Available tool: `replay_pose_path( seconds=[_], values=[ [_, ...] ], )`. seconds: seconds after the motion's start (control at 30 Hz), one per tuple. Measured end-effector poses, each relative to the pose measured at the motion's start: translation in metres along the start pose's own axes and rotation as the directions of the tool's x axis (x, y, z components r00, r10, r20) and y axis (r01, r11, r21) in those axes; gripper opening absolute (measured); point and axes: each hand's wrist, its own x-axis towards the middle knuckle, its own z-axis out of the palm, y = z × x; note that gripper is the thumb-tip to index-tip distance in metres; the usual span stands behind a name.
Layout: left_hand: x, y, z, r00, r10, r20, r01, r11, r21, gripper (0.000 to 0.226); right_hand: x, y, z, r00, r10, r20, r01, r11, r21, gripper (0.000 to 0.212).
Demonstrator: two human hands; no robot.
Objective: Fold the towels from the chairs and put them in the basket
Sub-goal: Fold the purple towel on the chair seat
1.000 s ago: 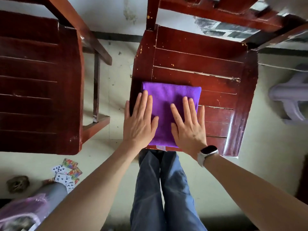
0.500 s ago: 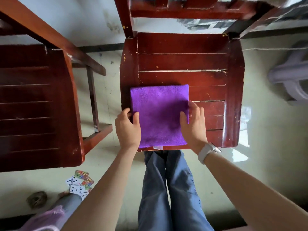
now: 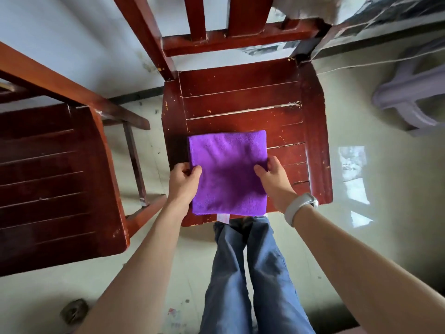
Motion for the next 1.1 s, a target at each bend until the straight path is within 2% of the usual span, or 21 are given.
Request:
replay_pose_path(
  seconds=[0.1, 0.2, 0.33, 0.47, 0.57, 0.73, 0.9, 1.0, 1.1],
  values=[
    [-0.027, 0.013, -0.001, 0.986, 0.149, 0.079, -0.149, 0.989, -0.004, 0.018, -0.018, -0.003, -0.032, 1.0, -0.032, 0.002, 0.031, 0.986, 0.163, 0.014],
    [-0.055, 0.036, 0.004, 0.954, 0.253, 0.162, -0.257, 0.966, 0.008, 0.017, -0.041, -0.009, -0.076, 0.999, -0.007, 0.053, -0.011, 0.946, 0.325, 0.022],
    [-0.106, 0.081, 0.031, 0.905, 0.349, 0.244, -0.363, 0.932, 0.014, 0.019, -0.08, -0.015, -0.148, 0.993, 0.016, 0.117, -0.083, 0.798, 0.596, 0.024],
    [-0.173, 0.132, 0.079, 0.831, 0.431, 0.352, -0.458, 0.889, -0.005, 0.021, -0.119, -0.01, -0.237, 0.994, 0.028, 0.104, -0.091, 0.724, 0.684, 0.025],
    [-0.234, 0.166, 0.131, 0.767, 0.487, 0.418, -0.531, 0.847, -0.013, 0.008, -0.146, 0.007, -0.315, 1.0, 0.02, 0.024, -0.031, 0.717, 0.697, 0.027],
    [-0.347, 0.207, 0.245, 0.677, 0.505, 0.535, -0.593, 0.805, -0.01, 0.015, -0.193, 0.053, -0.456, 0.978, 0.016, -0.206, 0.121, 0.767, 0.63, 0.019],
    [-0.459, 0.229, 0.371, 0.582, 0.499, 0.642, -0.616, 0.786, -0.053, 0.007, -0.24, 0.109, -0.584, 0.873, 0.03, -0.486, 0.265, 0.808, 0.527, 0.019],
    [-0.51, 0.242, 0.44, 0.493, 0.471, 0.732, -0.648, 0.76, -0.052, 0.013, -0.258, 0.142, -0.647, 0.805, 0.107, -0.584, 0.283, 0.796, 0.535, 0.017],
    [-0.55, 0.257, 0.509, 0.391, 0.437, 0.81, -0.687, 0.724, -0.059, 0.007, -0.268, 0.173, -0.702, 0.741, 0.19, -0.643, 0.299, 0.765, 0.571, 0.018]
  ],
)
